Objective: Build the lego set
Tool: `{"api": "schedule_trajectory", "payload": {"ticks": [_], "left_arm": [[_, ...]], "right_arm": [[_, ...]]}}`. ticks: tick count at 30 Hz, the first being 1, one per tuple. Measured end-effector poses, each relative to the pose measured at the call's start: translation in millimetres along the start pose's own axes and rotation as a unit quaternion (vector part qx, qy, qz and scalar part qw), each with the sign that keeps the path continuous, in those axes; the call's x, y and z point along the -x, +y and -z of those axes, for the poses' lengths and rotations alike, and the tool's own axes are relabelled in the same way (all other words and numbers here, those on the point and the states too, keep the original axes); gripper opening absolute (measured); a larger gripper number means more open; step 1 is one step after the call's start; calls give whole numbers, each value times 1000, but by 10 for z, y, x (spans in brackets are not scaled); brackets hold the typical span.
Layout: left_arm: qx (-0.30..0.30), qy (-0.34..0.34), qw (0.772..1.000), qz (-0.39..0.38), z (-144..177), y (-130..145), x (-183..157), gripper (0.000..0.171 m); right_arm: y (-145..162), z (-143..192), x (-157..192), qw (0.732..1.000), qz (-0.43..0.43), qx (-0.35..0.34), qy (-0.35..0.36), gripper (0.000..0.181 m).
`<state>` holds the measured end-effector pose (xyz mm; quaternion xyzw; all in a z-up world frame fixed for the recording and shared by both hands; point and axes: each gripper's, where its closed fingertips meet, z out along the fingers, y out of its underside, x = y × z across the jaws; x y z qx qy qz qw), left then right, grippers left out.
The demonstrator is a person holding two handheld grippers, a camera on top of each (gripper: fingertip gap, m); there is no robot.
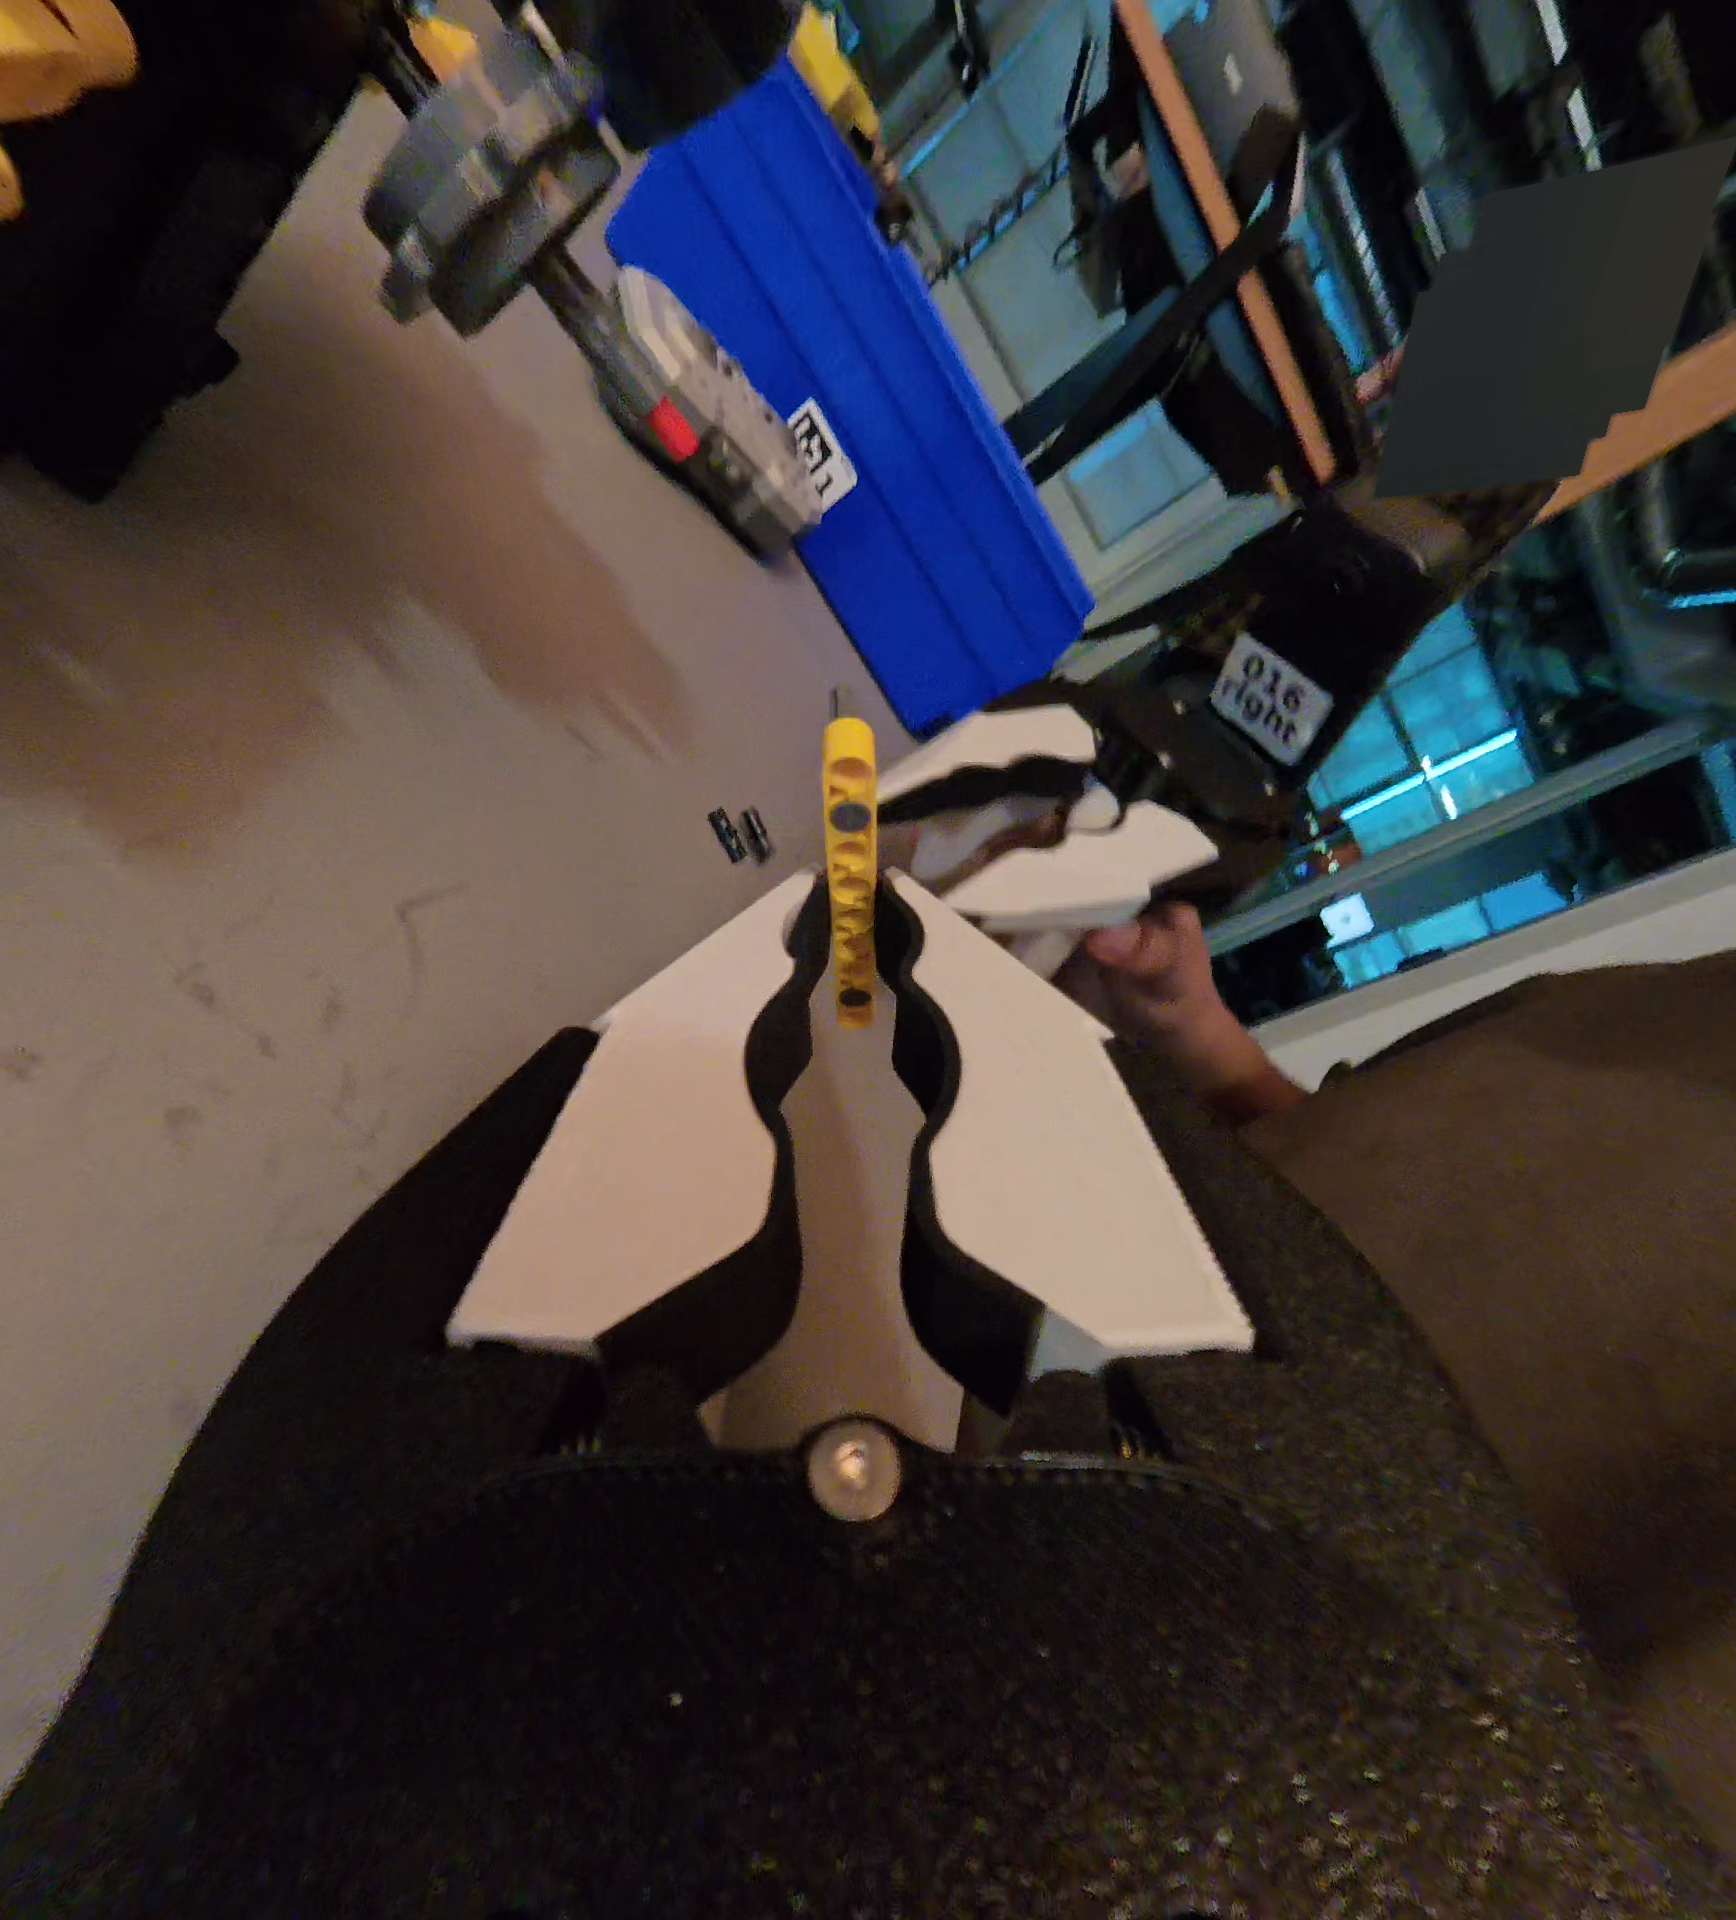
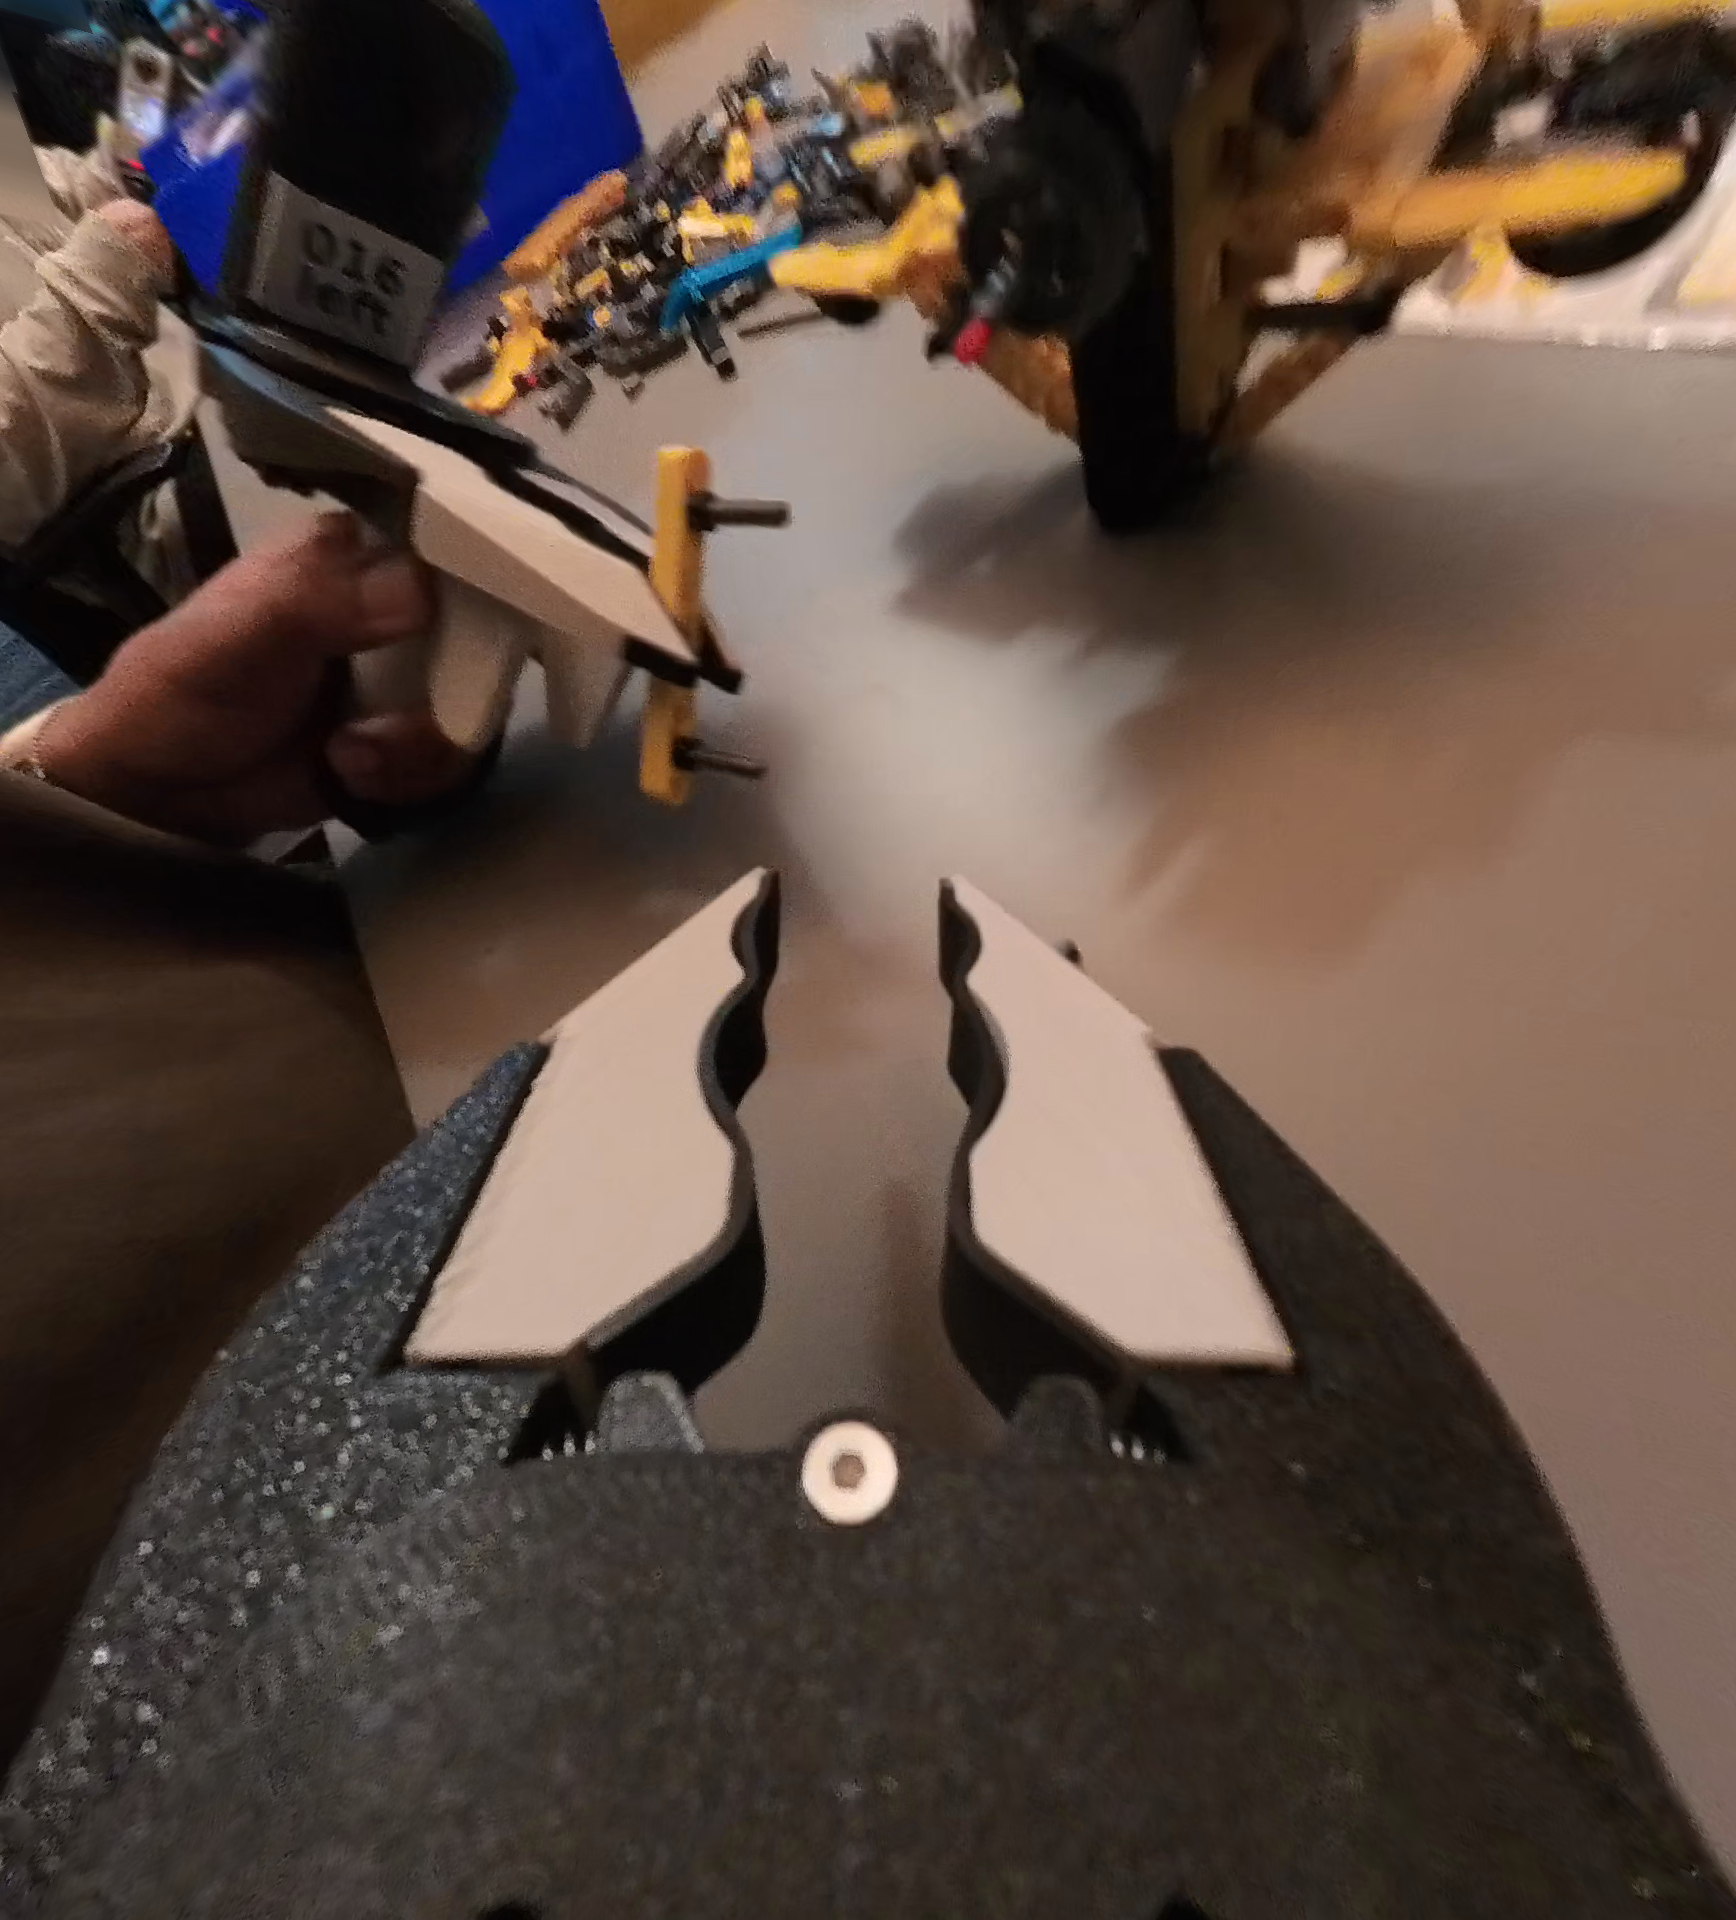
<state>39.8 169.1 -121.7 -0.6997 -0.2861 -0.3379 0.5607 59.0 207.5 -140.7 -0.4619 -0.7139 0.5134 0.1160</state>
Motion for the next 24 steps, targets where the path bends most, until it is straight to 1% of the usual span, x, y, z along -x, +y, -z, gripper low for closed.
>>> {"api": "schedule_trajectory", "payload": {"ticks": [4,6,8,10,11,12,14,17,19,21,22,24], "left_arm": [[-55,24,998,14,51,-128,-91,5],[-72,36,997,20,66,-155,-146,5],[-74,41,996,22,57,-131,-185,5],[-78,44,996,22,56,-105,-218,5],[-81,43,996,23,66,-99,-222,5],[-81,40,996,22,77,-85,-217,7],[-85,38,995,20,120,-83,-205,21],[-103,4,994,18,230,-127,-73,52],[-123,-36,992,-9,333,-192,31,62],[-124,-53,989,-60,382,-241,2,64],[-109,-56,989,-87,367,-232,-37,63],[-61,-64,986,-141,289,-157,-95,59]], "right_arm": [[-118,-171,330,998,53,-27,-3,30],[-140,-268,394,997,67,-34,12,30],[-197,-316,428,997,62,-51,17,29],[-265,-308,443,996,50,-70,13,21],[-270,-296,442,996,49,-71,9,13],[-264,-278,442,996,51,-69,5,12],[-241,-228,434,996,58,-62,-5,9],[-141,-181,359,997,72,-25,-12,8],[0,-206,320,997,62,30,-36,9],[141,-249,326,992,43,86,-81,9],[190,-275,307,989,40,107,-93,9],[274,-329,247,982,57,145,-103,9]]}}
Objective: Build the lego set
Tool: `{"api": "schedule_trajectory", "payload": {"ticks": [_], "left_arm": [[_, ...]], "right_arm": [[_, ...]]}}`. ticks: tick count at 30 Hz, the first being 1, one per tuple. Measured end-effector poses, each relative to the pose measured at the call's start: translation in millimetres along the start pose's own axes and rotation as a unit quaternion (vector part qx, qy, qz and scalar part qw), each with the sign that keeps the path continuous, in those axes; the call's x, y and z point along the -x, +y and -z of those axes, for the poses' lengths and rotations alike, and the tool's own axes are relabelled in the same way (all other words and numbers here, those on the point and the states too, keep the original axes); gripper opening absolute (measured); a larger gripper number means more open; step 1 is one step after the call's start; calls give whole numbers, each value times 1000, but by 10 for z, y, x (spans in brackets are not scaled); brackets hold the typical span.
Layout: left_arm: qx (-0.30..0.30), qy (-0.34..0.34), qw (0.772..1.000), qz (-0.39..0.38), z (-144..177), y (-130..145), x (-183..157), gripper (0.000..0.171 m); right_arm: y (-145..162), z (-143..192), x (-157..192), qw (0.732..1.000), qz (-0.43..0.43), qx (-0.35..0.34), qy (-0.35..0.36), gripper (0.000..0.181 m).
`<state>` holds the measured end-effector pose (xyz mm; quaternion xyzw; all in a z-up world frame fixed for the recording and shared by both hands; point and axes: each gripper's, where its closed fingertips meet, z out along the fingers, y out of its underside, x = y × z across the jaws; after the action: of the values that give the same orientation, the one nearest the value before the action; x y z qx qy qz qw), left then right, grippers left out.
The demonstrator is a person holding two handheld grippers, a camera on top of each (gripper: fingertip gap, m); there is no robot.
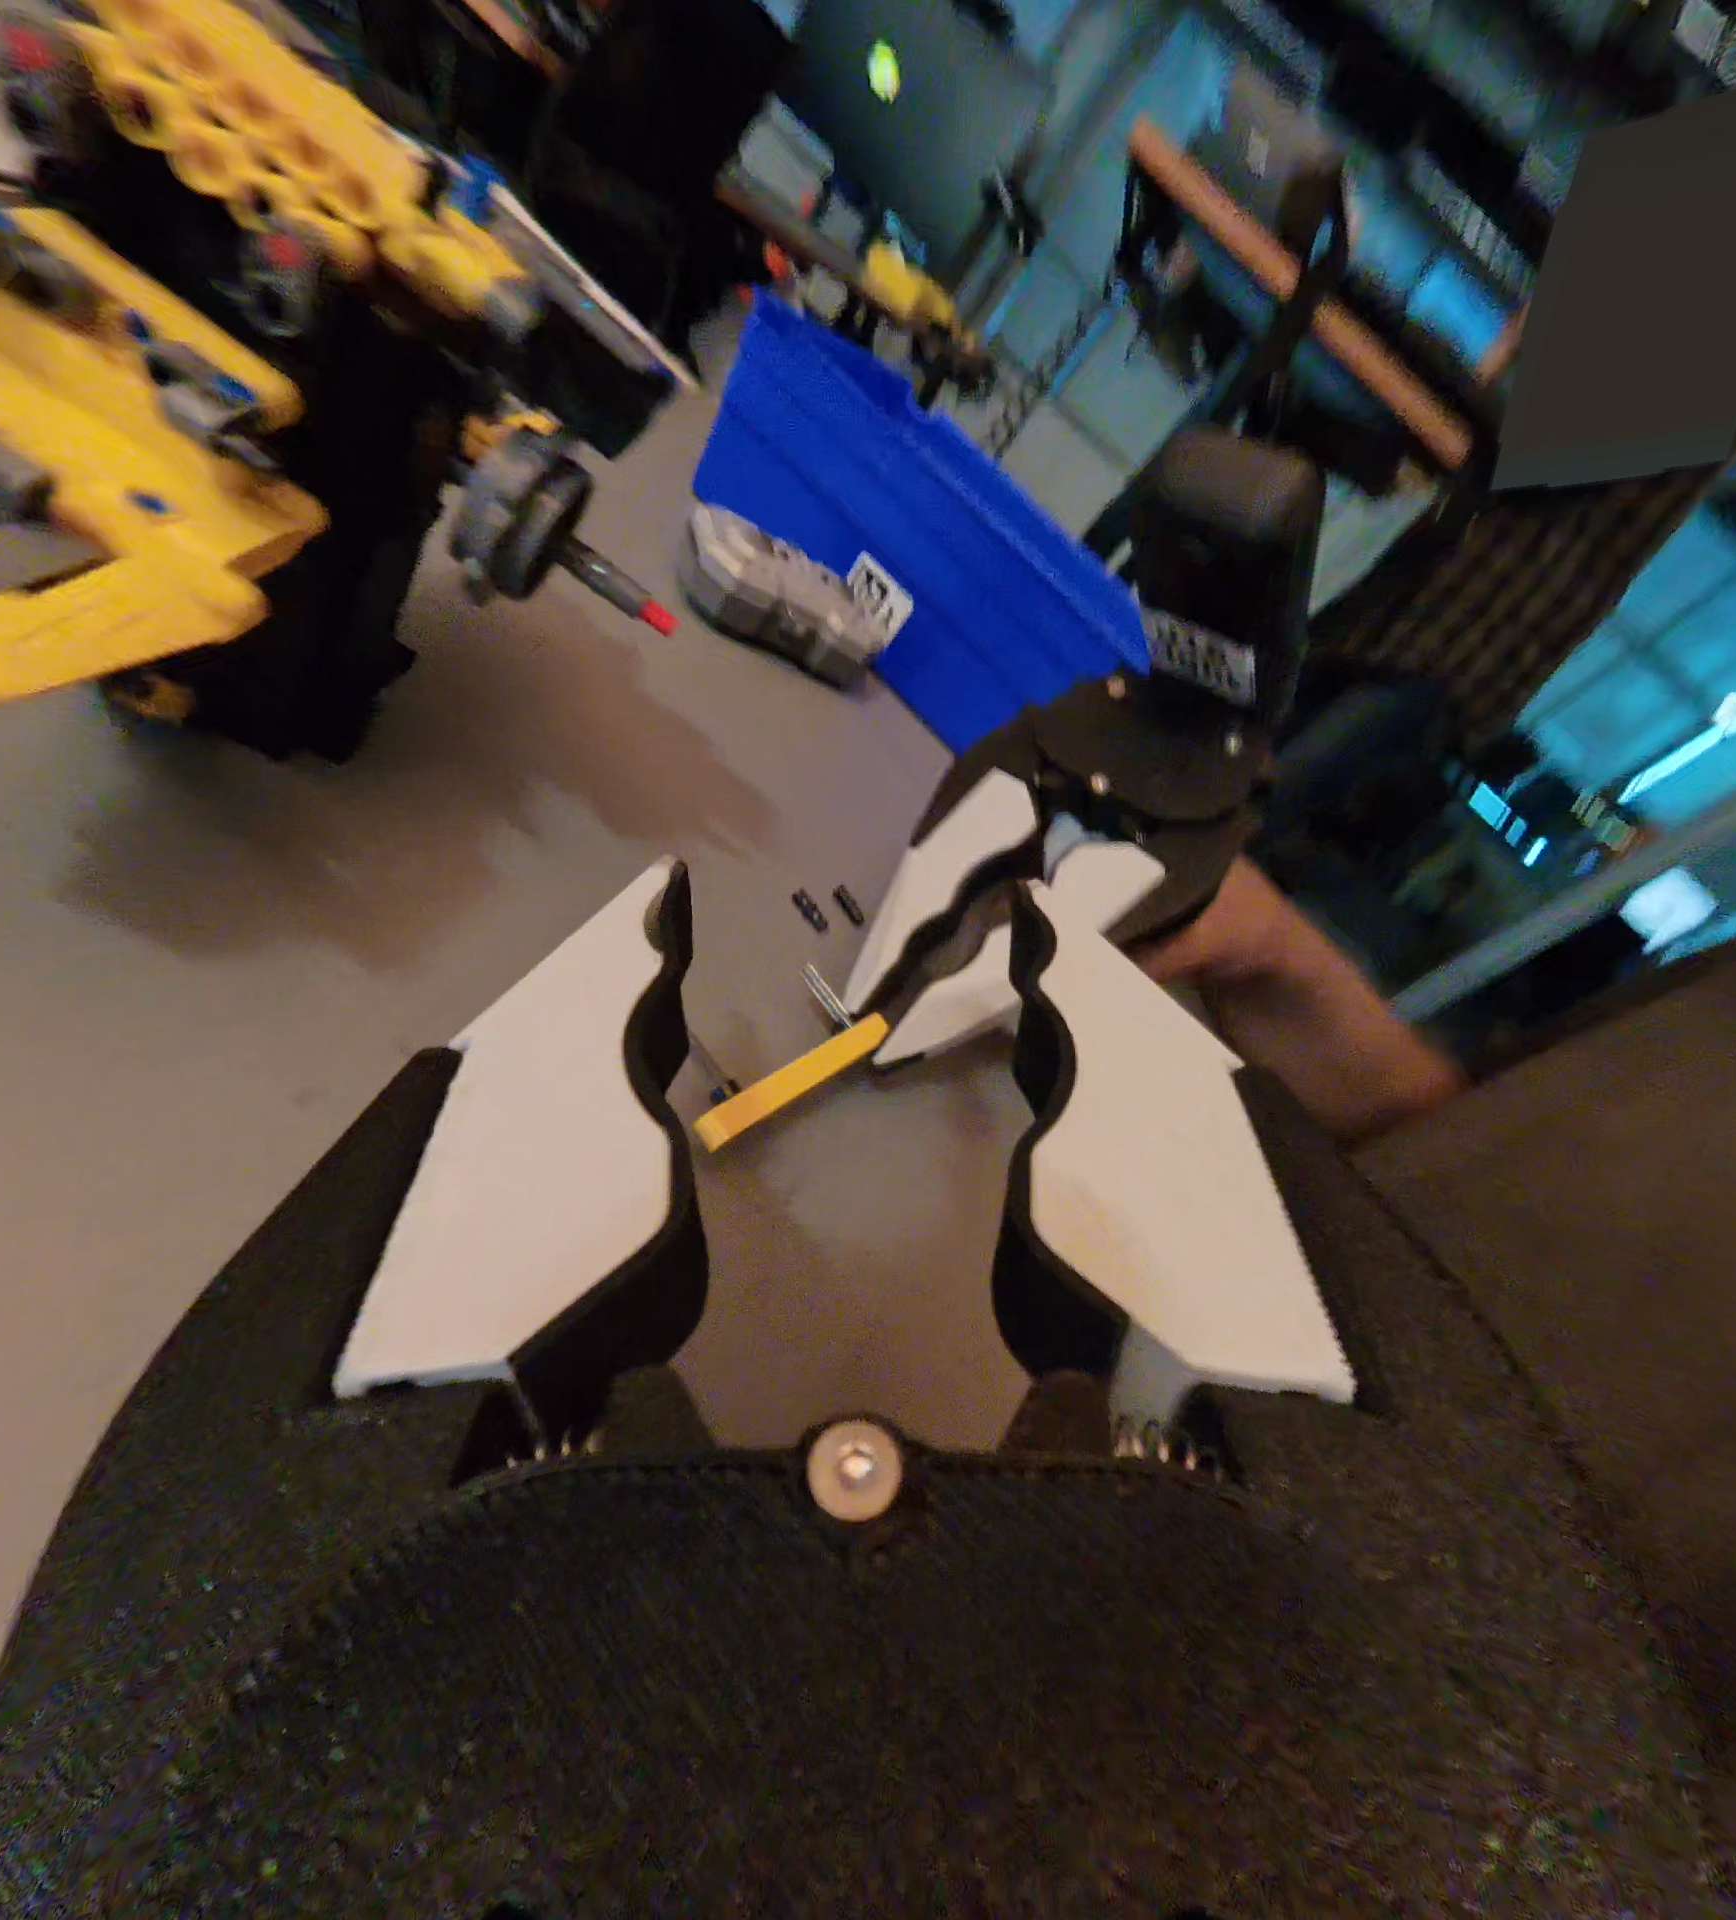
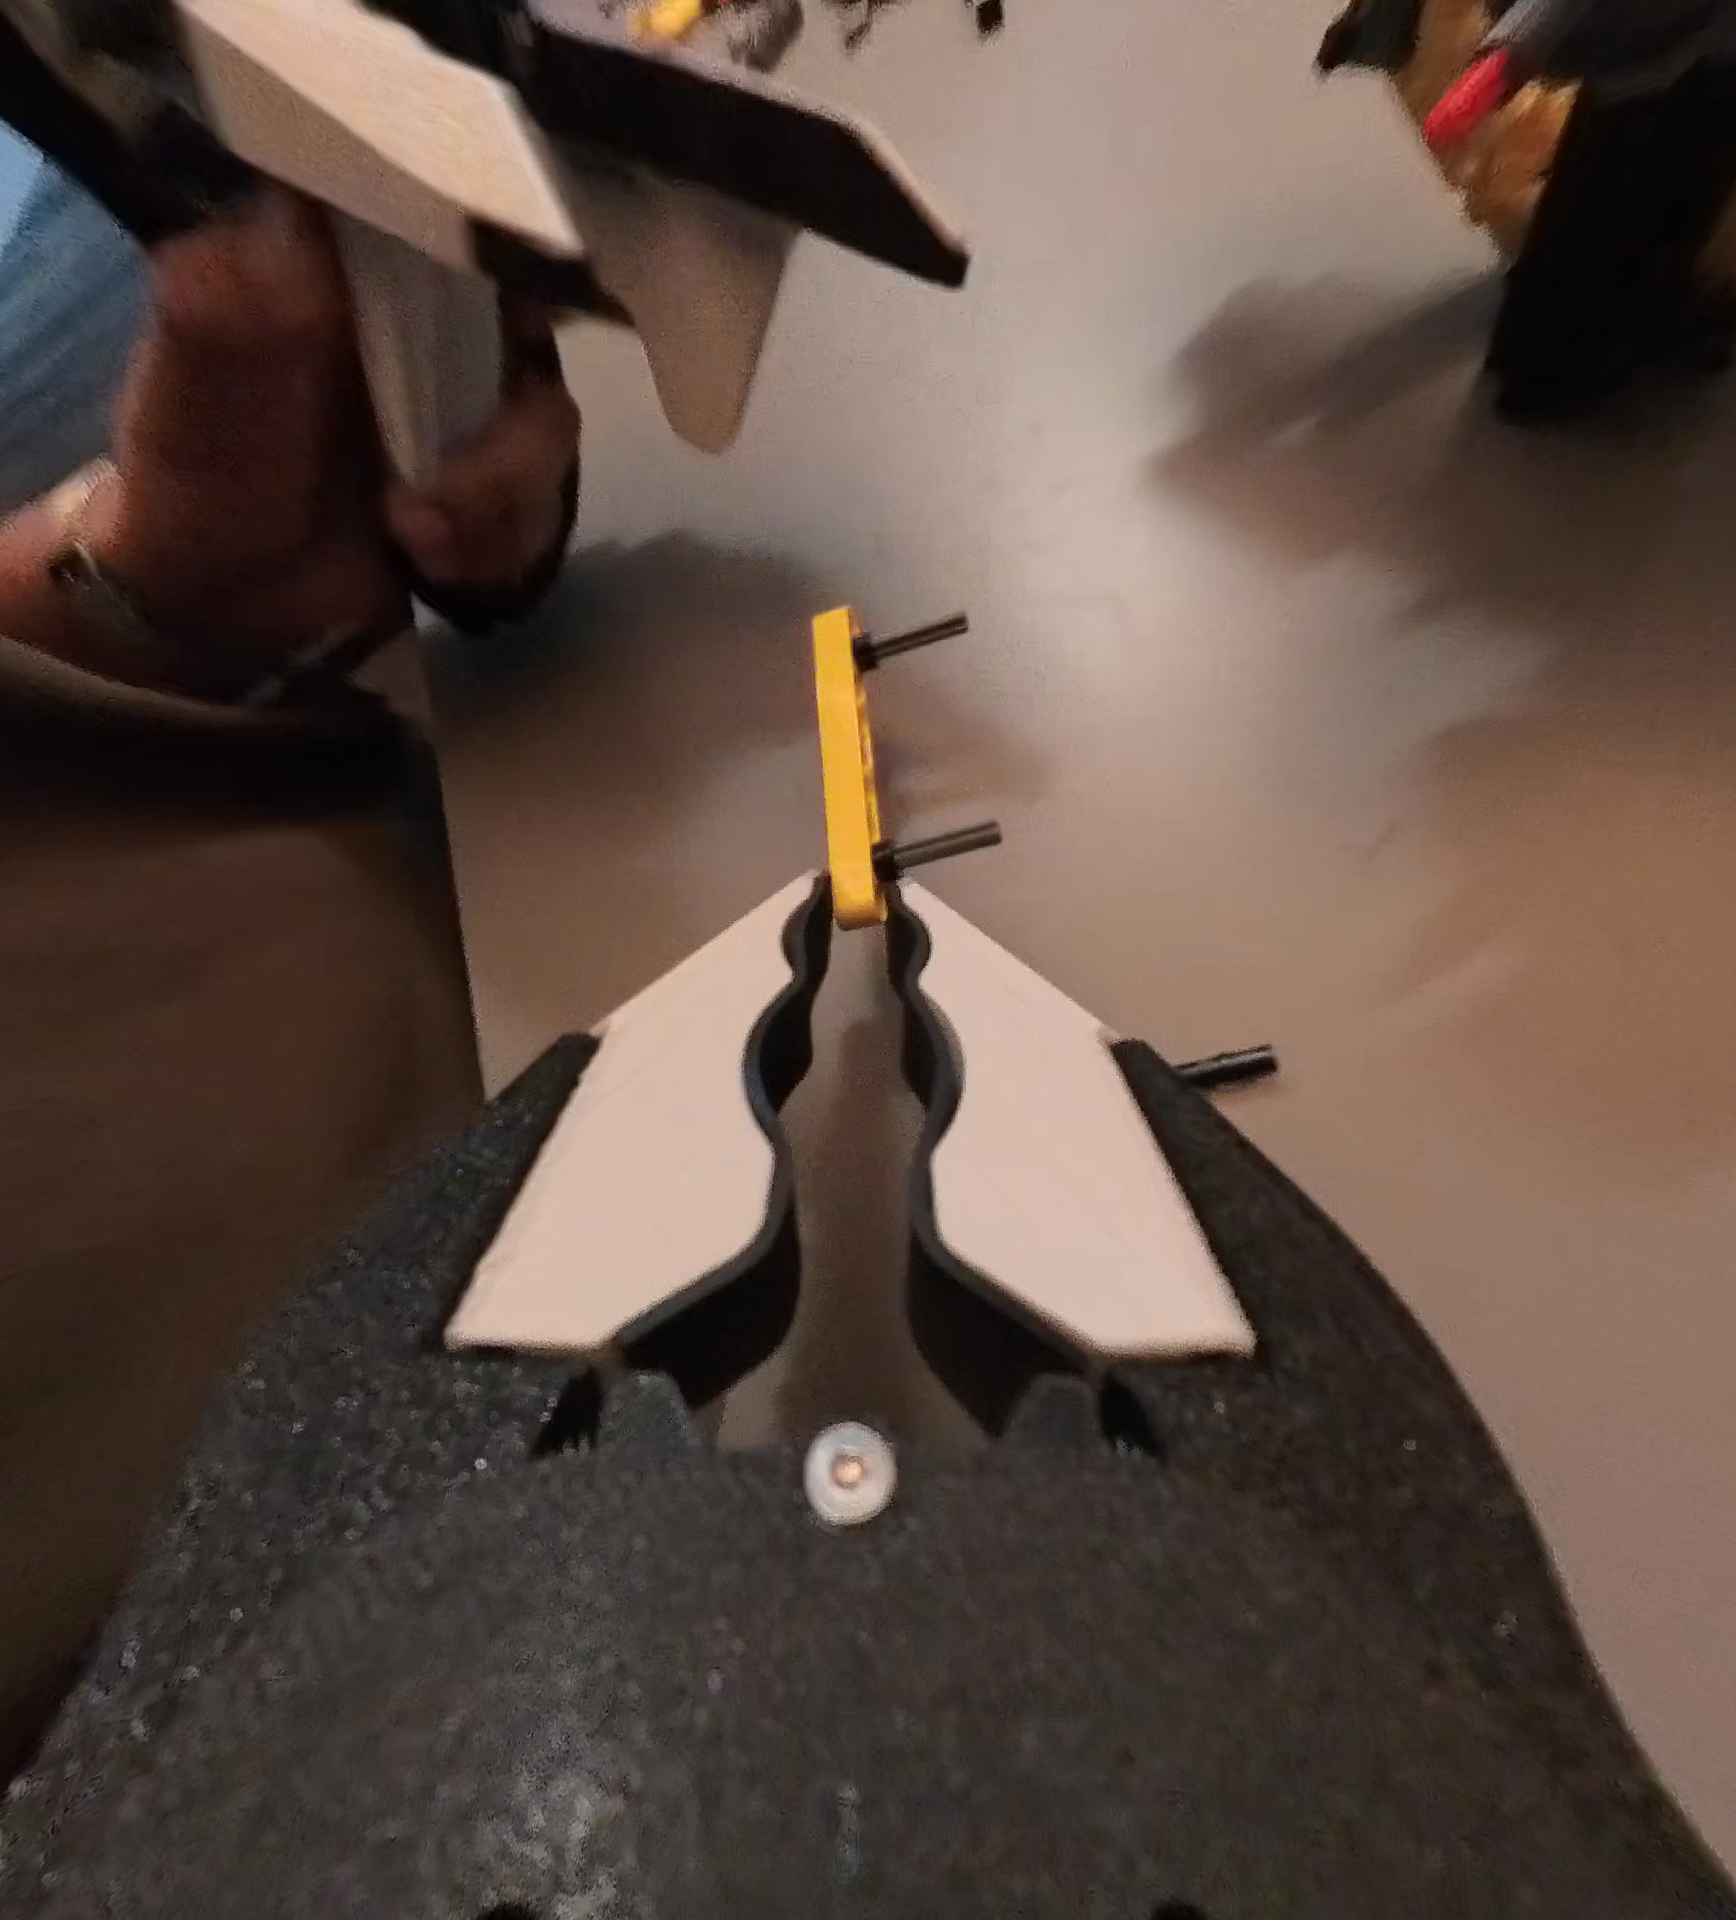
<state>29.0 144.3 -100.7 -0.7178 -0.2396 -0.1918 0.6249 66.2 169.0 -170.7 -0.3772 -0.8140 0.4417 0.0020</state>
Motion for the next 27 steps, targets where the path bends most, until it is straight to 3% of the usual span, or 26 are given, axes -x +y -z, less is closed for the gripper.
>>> {"api": "schedule_trajectory", "payload": {"ticks": [4,9,17,22,27], "left_arm": [[94,-23,990,-107,-154,236,-47,54],[183,-73,964,-179,-296,518,117,49],[241,-93,943,-210,-407,649,259,47],[261,-113,934,-216,-410,714,314,44],[267,-129,930,-217,-391,758,322,41]], "right_arm": [[64,-84,-123,997,53,59,8,9],[-18,-20,-291,995,66,52,48,15],[9,440,-409,994,-2,-43,101,23],[262,697,-569,983,-18,-44,179,27],[380,673,-515,982,-33,-52,179,31]]}}
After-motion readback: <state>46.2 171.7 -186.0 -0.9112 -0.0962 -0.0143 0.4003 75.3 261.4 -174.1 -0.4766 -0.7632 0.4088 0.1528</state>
